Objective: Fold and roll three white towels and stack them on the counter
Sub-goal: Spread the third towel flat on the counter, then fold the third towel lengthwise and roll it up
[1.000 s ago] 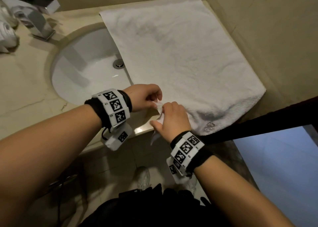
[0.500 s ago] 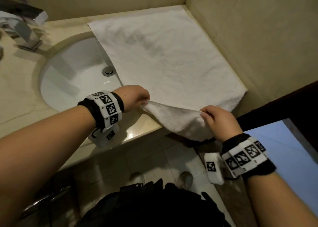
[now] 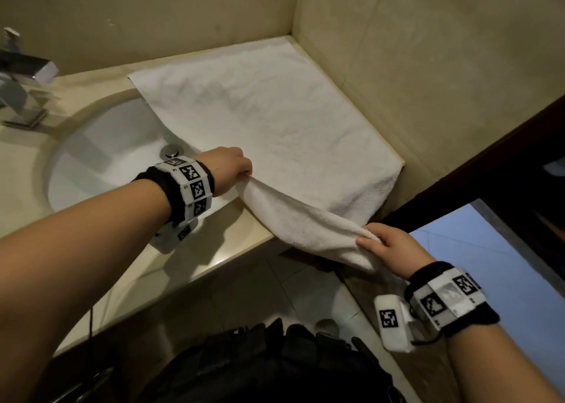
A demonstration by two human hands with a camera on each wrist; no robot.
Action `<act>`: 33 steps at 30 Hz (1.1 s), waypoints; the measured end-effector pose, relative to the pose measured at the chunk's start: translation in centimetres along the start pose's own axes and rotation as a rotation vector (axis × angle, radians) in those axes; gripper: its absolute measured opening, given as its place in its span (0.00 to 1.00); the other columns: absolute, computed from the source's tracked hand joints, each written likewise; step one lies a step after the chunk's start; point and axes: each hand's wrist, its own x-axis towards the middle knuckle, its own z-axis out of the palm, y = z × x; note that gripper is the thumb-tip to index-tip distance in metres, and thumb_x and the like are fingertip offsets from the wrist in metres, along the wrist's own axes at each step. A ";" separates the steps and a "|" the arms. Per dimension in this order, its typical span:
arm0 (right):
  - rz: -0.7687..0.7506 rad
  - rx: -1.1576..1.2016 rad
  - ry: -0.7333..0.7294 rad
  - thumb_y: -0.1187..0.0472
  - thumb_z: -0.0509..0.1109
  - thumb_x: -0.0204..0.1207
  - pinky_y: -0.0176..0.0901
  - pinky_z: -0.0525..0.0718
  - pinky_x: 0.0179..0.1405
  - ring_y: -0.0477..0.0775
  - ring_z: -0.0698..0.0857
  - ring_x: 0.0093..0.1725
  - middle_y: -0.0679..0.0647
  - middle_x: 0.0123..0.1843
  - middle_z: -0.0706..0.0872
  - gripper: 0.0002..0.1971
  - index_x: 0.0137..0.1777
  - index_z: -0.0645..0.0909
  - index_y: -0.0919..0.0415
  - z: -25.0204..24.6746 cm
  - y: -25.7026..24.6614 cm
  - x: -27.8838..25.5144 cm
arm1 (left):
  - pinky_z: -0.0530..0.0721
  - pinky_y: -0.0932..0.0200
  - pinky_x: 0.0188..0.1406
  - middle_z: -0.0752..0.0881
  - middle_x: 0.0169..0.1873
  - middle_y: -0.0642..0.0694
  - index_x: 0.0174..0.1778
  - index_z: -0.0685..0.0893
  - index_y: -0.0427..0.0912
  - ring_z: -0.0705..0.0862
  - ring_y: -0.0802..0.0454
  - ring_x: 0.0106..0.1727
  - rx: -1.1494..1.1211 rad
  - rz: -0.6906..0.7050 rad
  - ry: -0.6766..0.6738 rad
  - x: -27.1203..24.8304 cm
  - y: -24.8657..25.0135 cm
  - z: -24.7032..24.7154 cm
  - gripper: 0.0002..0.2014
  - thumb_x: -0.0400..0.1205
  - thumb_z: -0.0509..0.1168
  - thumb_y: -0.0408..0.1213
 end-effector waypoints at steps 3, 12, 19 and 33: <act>0.079 0.071 0.126 0.59 0.69 0.75 0.27 0.69 0.29 0.45 0.79 0.36 0.48 0.33 0.81 0.07 0.36 0.79 0.52 -0.6 1.4 0.2 | 0.73 0.52 0.57 0.78 0.58 0.38 0.60 0.80 0.40 0.77 0.37 0.59 -0.047 0.002 0.038 2.3 1.2 -1.8 0.13 0.84 0.55 0.37; 0.320 0.124 0.641 0.60 0.60 0.79 0.50 0.80 0.41 0.63 0.81 0.40 0.59 0.40 0.82 0.04 0.46 0.77 0.54 -5.6 6.2 3.5 | 0.74 0.51 0.58 0.77 0.60 0.37 0.60 0.81 0.40 0.78 0.36 0.59 -0.067 0.057 0.073 12.8 5.7 -6.7 0.13 0.83 0.58 0.38; 0.538 -0.164 0.599 0.60 0.59 0.79 0.49 0.73 0.37 0.67 0.79 0.45 0.67 0.57 0.79 0.11 0.59 0.74 0.63 -8.0 8.4 8.1 | 0.75 0.51 0.56 0.77 0.61 0.36 0.60 0.81 0.40 0.78 0.34 0.59 -0.049 0.039 -0.005 22.6 8.1 -6.4 0.13 0.83 0.56 0.37; -0.066 -0.315 -0.026 0.60 0.60 0.79 0.48 0.78 0.49 0.61 0.80 0.56 0.57 0.61 0.76 0.14 0.64 0.70 0.57 -7.3 -0.9 26.6 | 0.74 0.51 0.56 0.81 0.60 0.45 0.66 0.76 0.48 0.76 0.41 0.59 0.114 0.109 -0.089 23.4 -2.4 -2.5 0.18 0.80 0.58 0.37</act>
